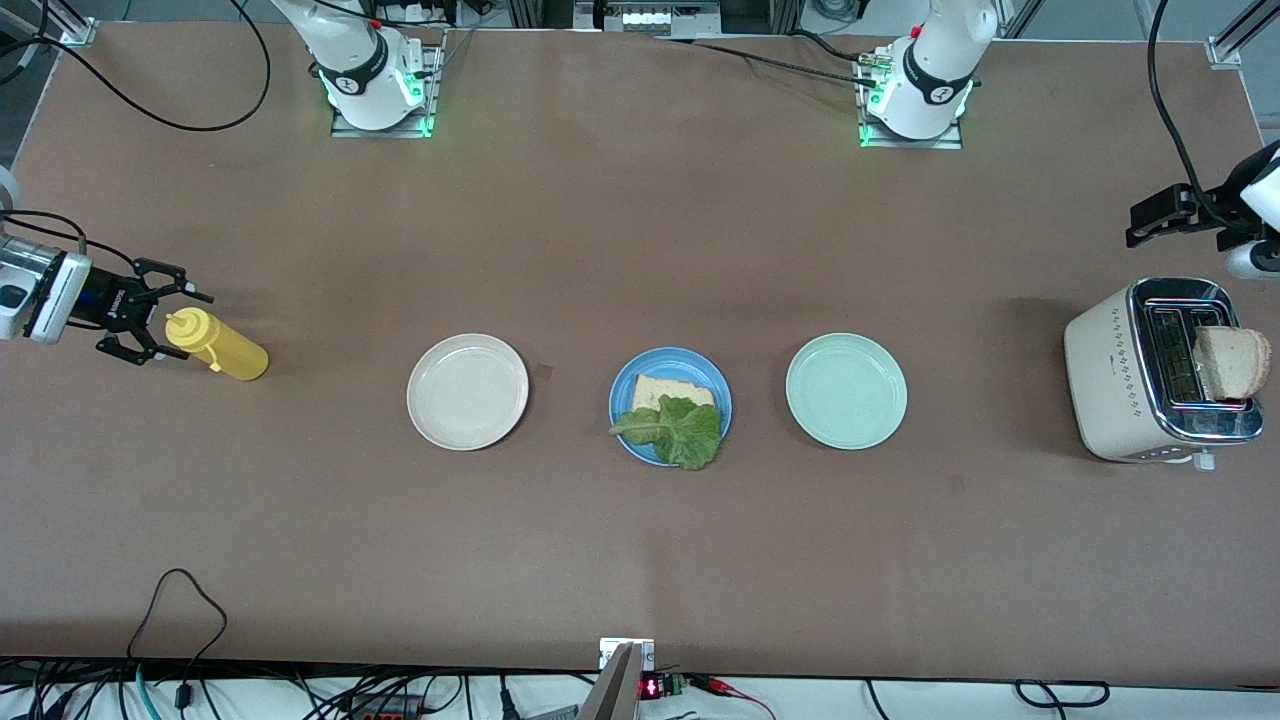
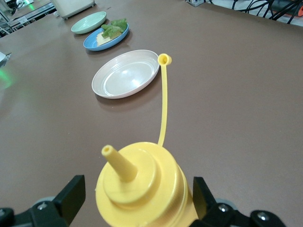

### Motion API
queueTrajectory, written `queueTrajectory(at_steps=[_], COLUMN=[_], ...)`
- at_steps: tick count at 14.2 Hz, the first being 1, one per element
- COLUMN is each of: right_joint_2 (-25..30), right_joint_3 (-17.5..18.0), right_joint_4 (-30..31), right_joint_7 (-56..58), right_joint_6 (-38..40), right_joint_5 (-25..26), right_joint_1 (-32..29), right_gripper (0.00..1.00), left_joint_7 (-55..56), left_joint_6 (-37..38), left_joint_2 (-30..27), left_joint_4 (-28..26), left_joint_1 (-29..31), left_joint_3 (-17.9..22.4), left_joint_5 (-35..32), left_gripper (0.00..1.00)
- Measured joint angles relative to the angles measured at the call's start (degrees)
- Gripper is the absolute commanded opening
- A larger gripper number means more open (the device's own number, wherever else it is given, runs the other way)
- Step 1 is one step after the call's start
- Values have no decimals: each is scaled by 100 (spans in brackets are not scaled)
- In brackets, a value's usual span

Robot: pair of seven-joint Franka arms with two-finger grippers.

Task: Make sandwich in blue plate with both arms
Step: 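Grasp the yellow mustard bottle with the right gripper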

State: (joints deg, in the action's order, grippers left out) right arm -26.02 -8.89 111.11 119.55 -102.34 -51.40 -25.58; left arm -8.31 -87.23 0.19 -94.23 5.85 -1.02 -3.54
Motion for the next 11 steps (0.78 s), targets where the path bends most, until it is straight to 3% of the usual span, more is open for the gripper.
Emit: queueTrajectory(at_steps=[11], right_joint_2=[-769], right_joint_3=[28], right_joint_4=[-3], right_joint_7=[1214], right_joint_6=[4], right_joint_5=[-978], right_joint_1=[-132], right_gripper=[100], left_joint_7=[0], left_joint_6=[0], left_joint_2=[42], left_joint_4=[0], left_joint_1=[-24], left_joint_3=[-8], left_joint_5=[0], left_gripper=[100])
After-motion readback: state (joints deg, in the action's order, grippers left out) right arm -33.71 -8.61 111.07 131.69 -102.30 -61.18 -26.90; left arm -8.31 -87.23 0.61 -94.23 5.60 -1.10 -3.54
